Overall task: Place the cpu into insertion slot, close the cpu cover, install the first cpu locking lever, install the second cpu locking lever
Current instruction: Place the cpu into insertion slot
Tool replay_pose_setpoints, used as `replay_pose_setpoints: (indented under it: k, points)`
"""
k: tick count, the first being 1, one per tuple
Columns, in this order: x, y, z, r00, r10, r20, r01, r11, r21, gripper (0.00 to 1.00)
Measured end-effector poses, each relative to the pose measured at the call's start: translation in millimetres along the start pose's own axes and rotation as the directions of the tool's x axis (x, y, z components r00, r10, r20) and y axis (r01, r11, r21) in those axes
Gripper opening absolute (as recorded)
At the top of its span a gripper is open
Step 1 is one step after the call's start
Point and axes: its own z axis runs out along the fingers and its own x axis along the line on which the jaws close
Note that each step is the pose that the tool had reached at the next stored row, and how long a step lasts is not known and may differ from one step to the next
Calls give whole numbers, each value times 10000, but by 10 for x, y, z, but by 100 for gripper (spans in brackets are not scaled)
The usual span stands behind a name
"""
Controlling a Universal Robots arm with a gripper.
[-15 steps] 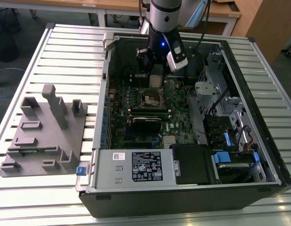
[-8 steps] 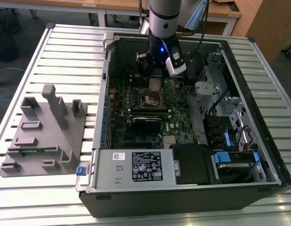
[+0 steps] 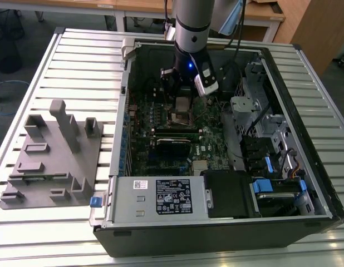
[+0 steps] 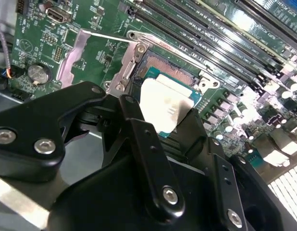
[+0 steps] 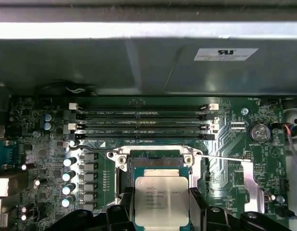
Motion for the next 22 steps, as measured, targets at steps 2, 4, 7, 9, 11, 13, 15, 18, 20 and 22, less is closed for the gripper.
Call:
replay_pose_setpoints:
  k: [2,4,7,9,11,13,15,18,20,22]
  points:
    - [0,-1,3,10000,1,-1,-1,10000,5,54]
    - [0,-1,3,10000,0,-1,0,10000,9,54]
    - [1,-1,5,9991,412,37,-412,9992,15,54]
    - [0,-1,6,9970,768,69,-768,9970,21,54]
    - [0,-1,7,9936,1124,101,-1125,9937,26,54]
    - [0,-1,8,9888,1483,135,-1484,9889,29,54]
    - [0,-1,10,9827,1847,169,-1847,9828,31,54]
    - [0,-1,12,9712,2373,219,-2374,9714,32,54]
    - [0,-1,13,9620,2718,251,-2720,9623,32,54]
    - [0,-1,15,9514,3066,285,-3068,9518,30,54]
